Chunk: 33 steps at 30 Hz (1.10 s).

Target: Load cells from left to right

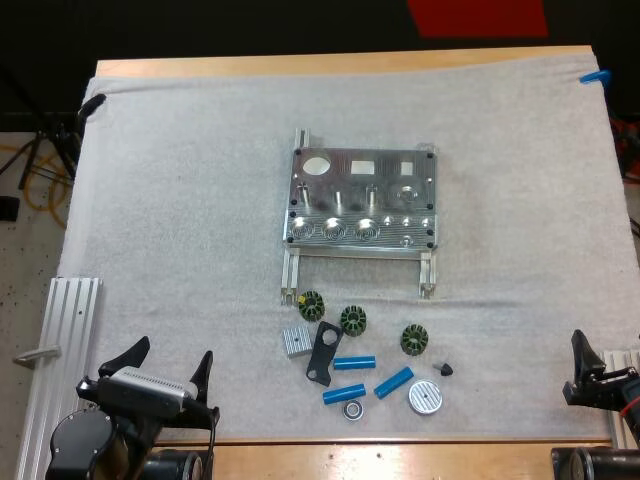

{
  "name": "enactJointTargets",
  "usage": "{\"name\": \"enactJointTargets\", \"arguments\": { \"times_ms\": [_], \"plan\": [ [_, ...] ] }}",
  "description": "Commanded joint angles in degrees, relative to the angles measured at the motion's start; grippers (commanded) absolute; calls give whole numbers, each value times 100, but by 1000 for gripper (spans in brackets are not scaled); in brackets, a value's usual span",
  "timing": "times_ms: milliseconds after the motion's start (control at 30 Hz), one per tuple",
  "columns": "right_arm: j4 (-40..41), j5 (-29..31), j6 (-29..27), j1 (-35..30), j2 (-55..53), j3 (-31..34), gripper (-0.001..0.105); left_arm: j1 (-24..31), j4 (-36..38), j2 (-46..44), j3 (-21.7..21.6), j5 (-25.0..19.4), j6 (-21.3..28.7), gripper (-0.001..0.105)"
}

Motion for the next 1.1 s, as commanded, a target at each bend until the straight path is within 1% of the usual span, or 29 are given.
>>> {"name": "enactJointTargets", "arguments": {
  "times_ms": [0,100,200,267,367,500,567,600,667,700,767,800,867,900,967,1000,1067],
  "plan": [
    [-86,6,21,-15,-236,-33,77,-5,-72,-793,-40,-46,-51,76],
    [-86,6,21,-15,-236,-33,77,-5,-72,-793,-40,-33,-51,76],
    [-86,6,21,-15,-236,-33,77,-5,-97,-793,-40,116,-51,76],
    [-86,6,51,-15,-236,-33,77,-5,-122,-793,-40,244,167,76],
    [-126,-10,24,-15,-196,-33,77,-5,-143,-708,-40,253,193,76],
    [-126,-117,25,-15,-65,-110,77,-35,-149,-430,-209,463,193,76],
    [-126,-339,25,-15,120,-285,77,-204,-149,-90,-481,556,193,76],
    [-126,-366,13,-15,178,-340,77,-262,-149,11,-535,554,205,76],
    [-126,-484,-22,-15,427,-572,77,-493,-149,426,-872,553,365,76],
    [-108,-533,-20,-15,508,-643,77,-564,-149,542,-959,553,466,76],
    [-71,-778,-20,-15,841,-944,77,-859,-149,980,-1271,553,686,76],
    [-55,-858,-20,-15,896,-995,77,-946,-149,1099,-1351,553,711,76],
    [38,-1218,-67,-15,1232,-1314,77,-1294,-72,1557,-1661,640,924,76],
    [47,-1277,-67,-15,1308,-1393,77,-1382,-34,1636,-1710,658,969,76],
    [49,-1665,-65,-15,1566,-1660,77,-1709,112,2066,-1965,703,1108,76],
    [49,-1764,-65,-15,1610,-1732,77,-1800,159,2166,-2049,732,1179,76],
    [49,-2016,-65,61,1834,-1982,77,-2152,271,2481,-2250,833,1348,76]
  ]
}}
